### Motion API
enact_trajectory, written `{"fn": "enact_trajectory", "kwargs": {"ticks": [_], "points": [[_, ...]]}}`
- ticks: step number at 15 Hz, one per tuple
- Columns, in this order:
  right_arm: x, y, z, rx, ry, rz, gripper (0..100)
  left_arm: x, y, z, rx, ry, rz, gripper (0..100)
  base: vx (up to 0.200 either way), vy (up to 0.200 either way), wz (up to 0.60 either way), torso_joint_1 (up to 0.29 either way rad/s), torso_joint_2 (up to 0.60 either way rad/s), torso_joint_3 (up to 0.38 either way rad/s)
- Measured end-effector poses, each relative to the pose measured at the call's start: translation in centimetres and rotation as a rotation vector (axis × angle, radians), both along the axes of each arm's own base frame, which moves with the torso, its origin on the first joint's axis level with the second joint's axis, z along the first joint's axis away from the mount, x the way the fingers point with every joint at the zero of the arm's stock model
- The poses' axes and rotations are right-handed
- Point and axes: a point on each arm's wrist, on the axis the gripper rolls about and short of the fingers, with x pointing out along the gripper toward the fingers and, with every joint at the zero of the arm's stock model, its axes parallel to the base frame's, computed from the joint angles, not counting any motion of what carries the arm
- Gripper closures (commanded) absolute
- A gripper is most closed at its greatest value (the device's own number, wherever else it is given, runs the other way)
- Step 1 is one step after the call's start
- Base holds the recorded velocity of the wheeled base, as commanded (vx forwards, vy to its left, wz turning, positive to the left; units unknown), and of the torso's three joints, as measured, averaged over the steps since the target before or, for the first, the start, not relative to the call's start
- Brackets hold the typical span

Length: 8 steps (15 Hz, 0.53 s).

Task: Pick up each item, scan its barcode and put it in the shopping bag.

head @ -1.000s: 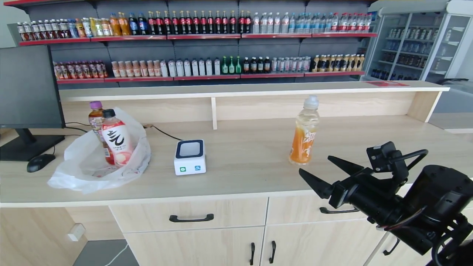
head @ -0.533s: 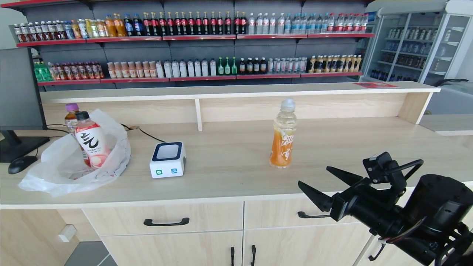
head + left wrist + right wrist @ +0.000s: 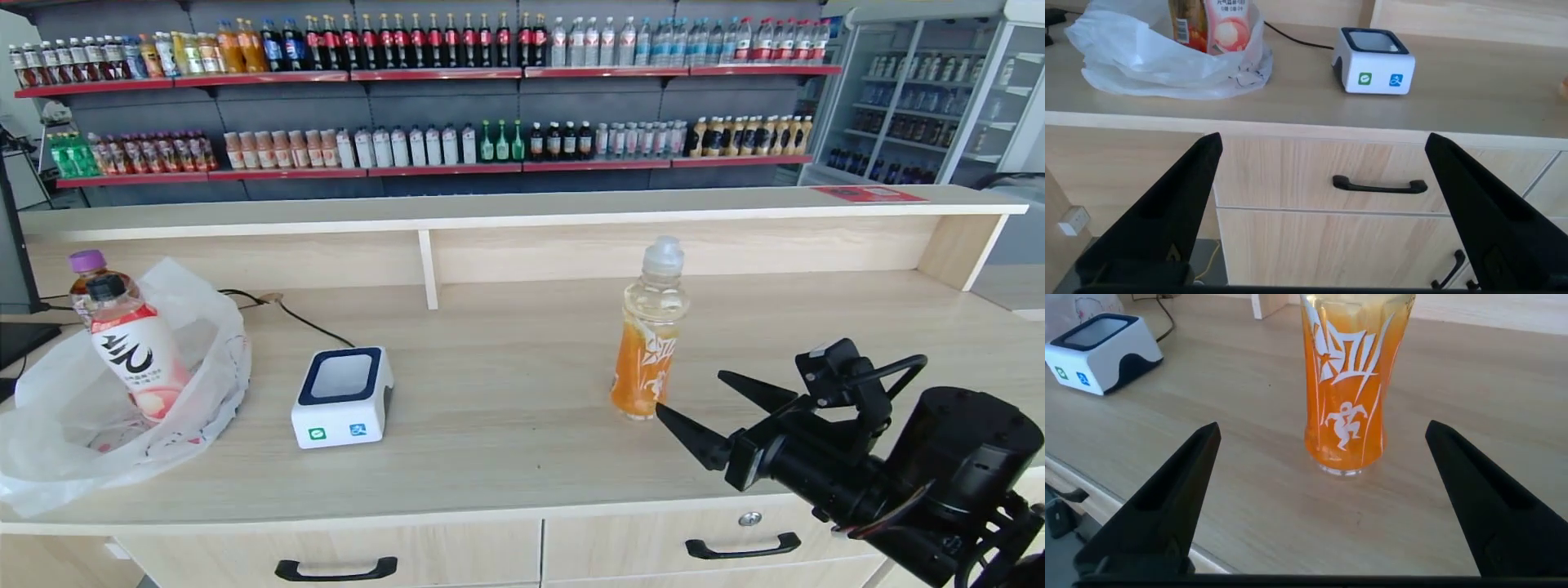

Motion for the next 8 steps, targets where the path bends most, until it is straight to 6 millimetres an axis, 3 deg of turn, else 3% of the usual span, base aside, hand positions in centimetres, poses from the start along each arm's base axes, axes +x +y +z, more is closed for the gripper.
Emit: {"fn": "enact_trajectory", "kwargs": {"ticks": [4,8], "points": [[0.4,0.3,-0.1,-0.001,0.0,0.005,0,0.0,0.0,0.0,0.0,-0.001,0.0,0,0.0,0.0,0.0,0.0,0.0,0.0],[2.5,1.4,0.1,0.02,-0.038,0.007,0,0.0,0.0,0.0,-0.003,-0.001,0.0,0,0.0,0.0,0.0,0.0,0.0,0.0]]}}
